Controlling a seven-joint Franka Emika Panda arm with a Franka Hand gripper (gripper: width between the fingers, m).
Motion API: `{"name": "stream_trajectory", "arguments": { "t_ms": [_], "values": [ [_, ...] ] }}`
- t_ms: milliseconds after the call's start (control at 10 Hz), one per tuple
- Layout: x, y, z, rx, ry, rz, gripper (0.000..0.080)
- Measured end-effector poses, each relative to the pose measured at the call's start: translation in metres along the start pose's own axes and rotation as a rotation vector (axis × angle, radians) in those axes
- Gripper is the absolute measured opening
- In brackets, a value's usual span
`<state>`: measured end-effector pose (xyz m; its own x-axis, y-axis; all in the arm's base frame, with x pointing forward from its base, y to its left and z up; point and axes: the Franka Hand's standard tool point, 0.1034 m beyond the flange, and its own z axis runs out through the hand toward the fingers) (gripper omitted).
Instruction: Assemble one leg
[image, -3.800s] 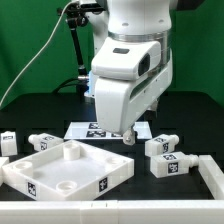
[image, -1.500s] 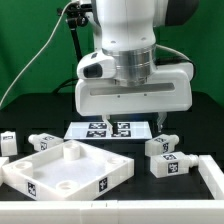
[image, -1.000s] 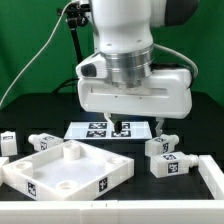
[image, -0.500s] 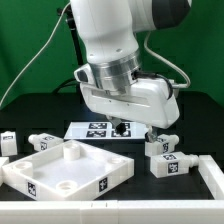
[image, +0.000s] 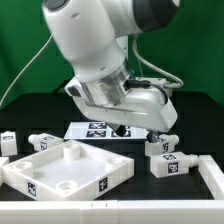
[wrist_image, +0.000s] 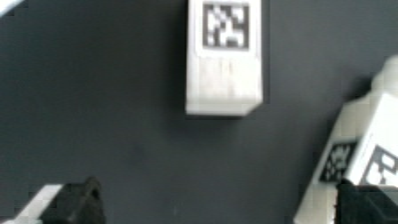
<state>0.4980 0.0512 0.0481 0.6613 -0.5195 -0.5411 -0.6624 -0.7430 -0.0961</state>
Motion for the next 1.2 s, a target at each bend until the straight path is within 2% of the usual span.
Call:
{"name": "stream_trajectory", "arguments": {
  "t_ms": [300,600,900,1200],
  "values": [
    [0.003,0.006,0.003,-0.019,-0.168,0.019,0.0650],
    [-0.010,0.008,0.018,-0.067,-0.364,0.017,0.0650],
    [-0.014,-0.001,0.028,-0.083,-0.387,0.000,0.0650],
    [-0.020,-0.003,0.044,-0.098,-0.395,-0.006,0.0650]
  ]
}}
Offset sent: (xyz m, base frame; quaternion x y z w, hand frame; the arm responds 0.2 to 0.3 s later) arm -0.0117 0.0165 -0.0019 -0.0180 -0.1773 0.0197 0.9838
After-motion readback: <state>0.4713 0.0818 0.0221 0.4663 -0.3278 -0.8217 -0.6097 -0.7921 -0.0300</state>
